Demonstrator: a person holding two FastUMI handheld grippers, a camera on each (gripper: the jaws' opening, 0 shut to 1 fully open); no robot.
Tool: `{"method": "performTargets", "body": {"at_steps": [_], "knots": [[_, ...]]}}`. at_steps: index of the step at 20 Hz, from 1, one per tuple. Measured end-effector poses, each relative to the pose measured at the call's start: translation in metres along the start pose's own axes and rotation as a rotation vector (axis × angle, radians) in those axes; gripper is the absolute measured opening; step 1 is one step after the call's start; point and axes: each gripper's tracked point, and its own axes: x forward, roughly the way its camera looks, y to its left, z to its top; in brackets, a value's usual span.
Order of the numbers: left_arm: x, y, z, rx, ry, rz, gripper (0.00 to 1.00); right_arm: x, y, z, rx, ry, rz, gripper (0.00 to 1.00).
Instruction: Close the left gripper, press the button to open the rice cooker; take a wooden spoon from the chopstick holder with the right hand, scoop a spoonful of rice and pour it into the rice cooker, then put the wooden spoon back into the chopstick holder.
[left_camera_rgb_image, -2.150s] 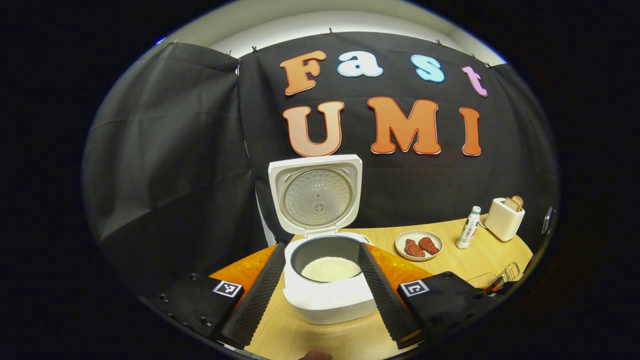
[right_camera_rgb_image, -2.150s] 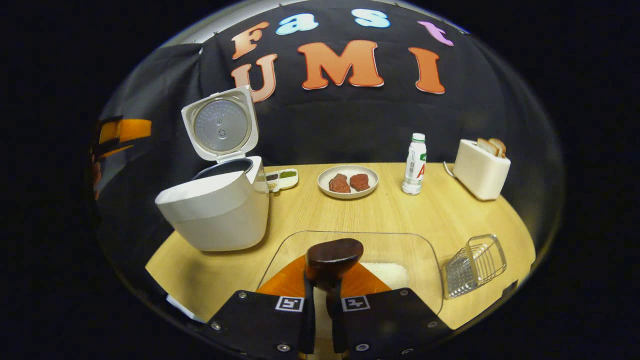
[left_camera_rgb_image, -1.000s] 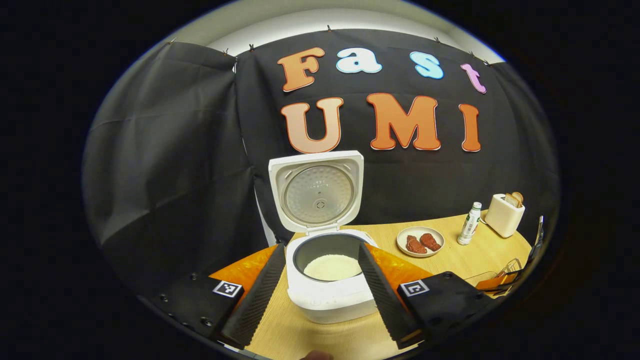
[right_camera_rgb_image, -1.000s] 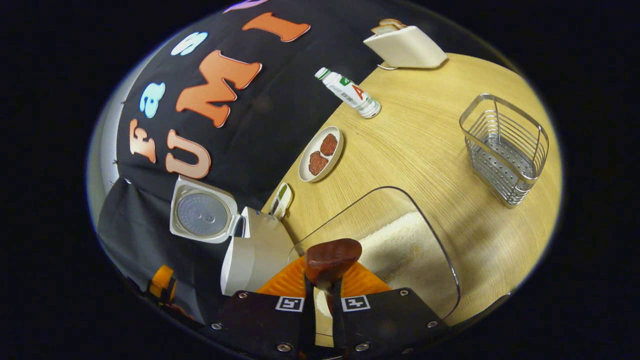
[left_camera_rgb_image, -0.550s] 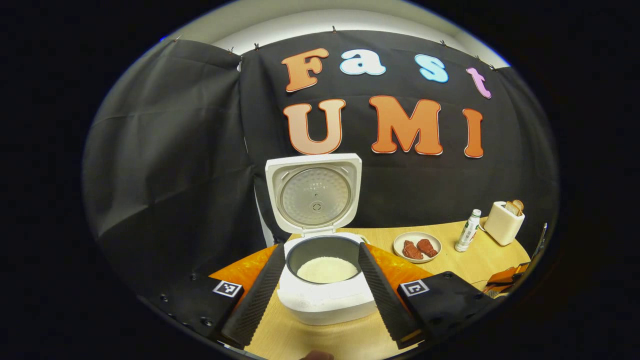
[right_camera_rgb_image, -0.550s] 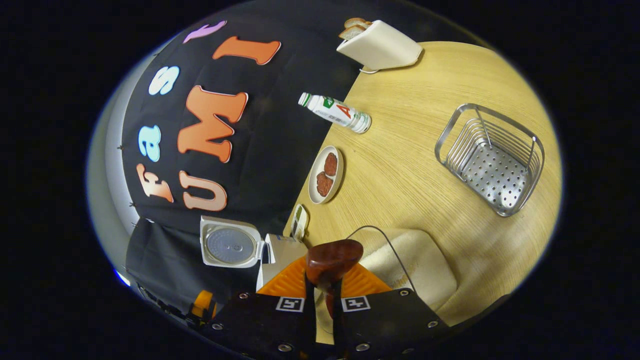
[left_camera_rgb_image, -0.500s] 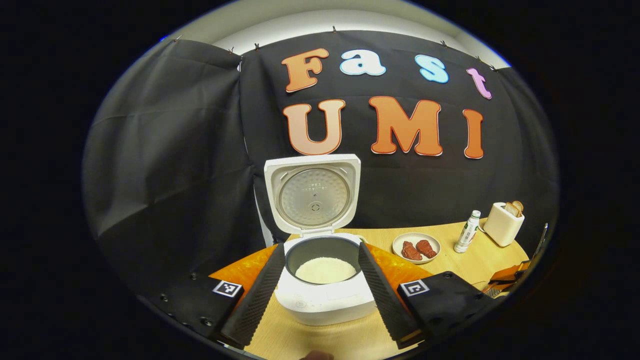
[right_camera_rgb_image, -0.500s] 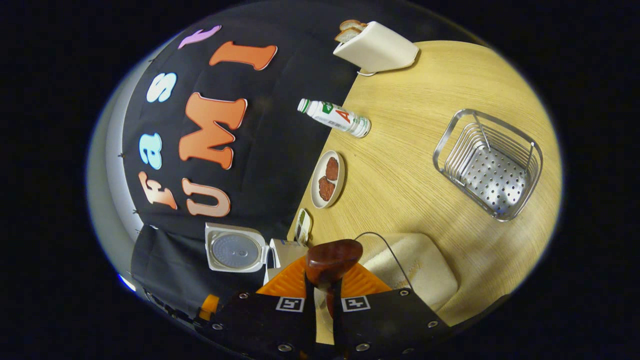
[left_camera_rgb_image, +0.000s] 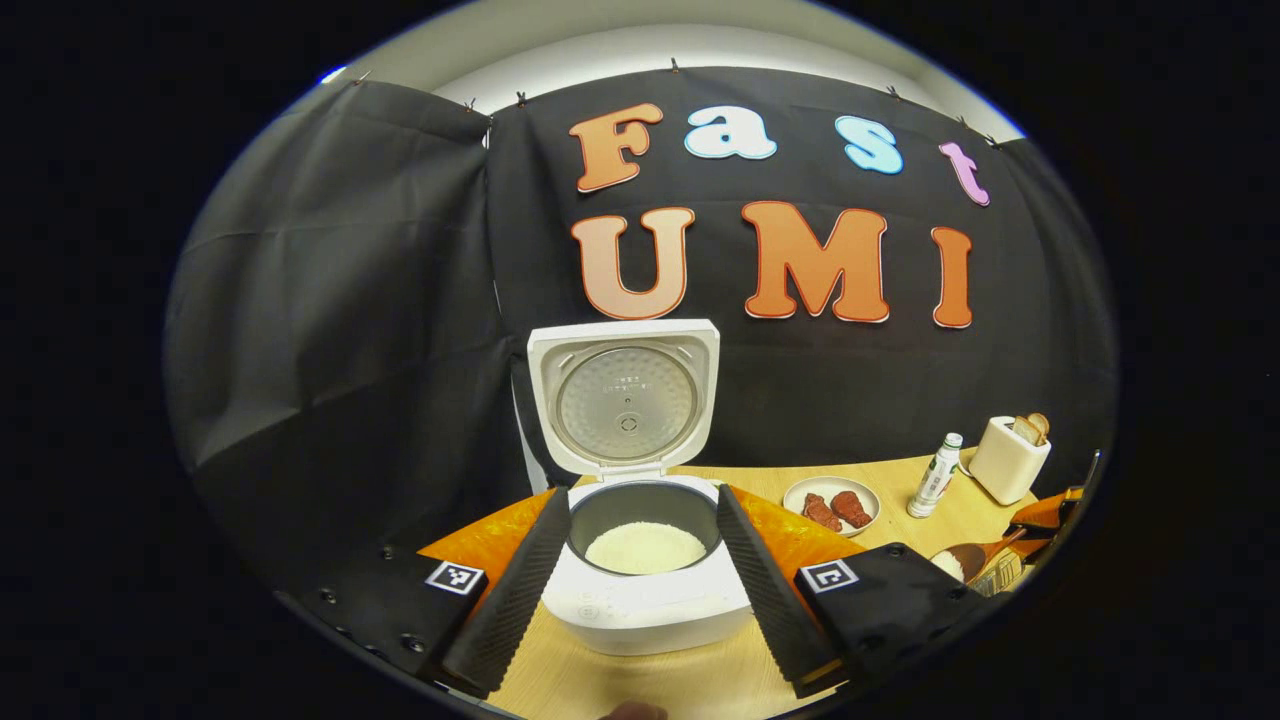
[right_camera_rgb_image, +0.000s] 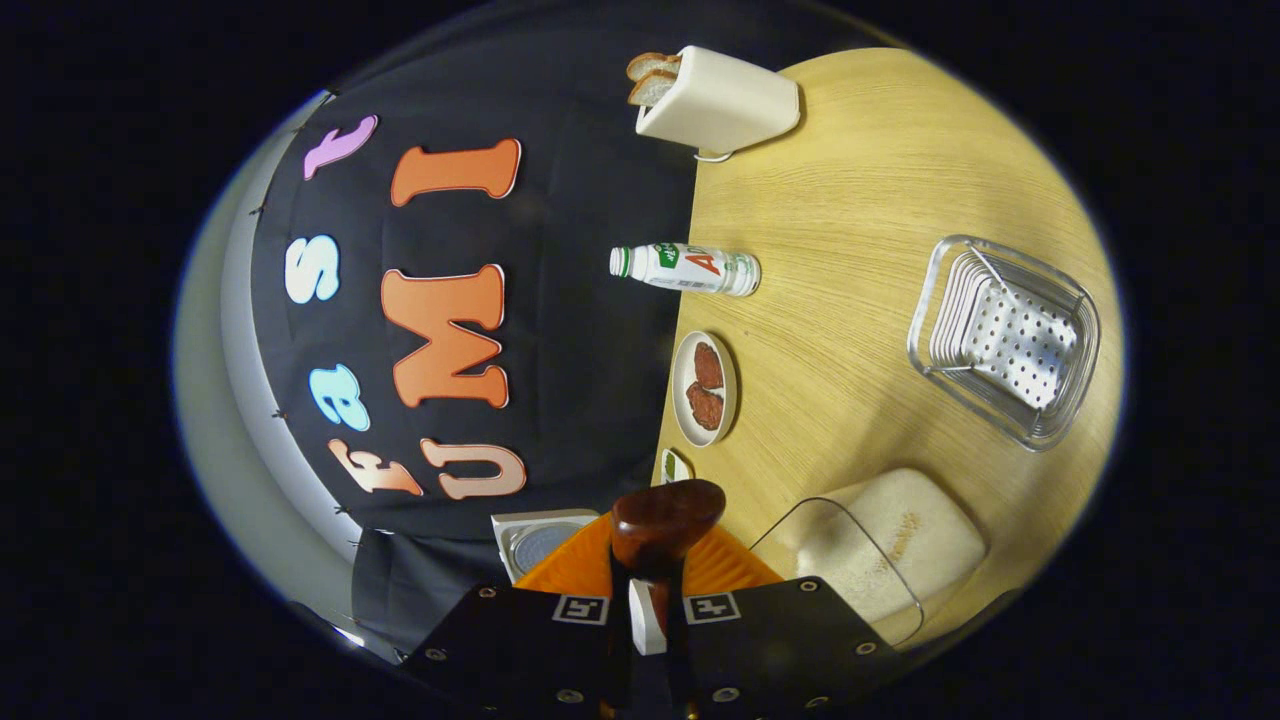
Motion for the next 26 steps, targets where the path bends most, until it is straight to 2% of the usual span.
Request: {"method": "performTargets", "body": {"at_steps": [4,12,20,26], "knots": [[-0.003,0.014,0.001,-0.003,-0.012,0.032,0.99,0.017,0.029,-0.010,0.046,0.024,0.033,0.13],[-0.016,0.057,0.002,0.003,-0.045,0.108,0.99,0.083,0.095,-0.062,0.006,0.135,0.082,0.13],[-0.033,0.113,-0.020,-0.042,-0.017,0.212,0.99,0.154,0.151,-0.127,-0.115,0.223,0.096,0.12],[-0.045,0.141,-0.037,-0.056,0.009,0.279,0.99,0.207,0.177,-0.155,-0.308,0.199,0.079,0.13]]}}
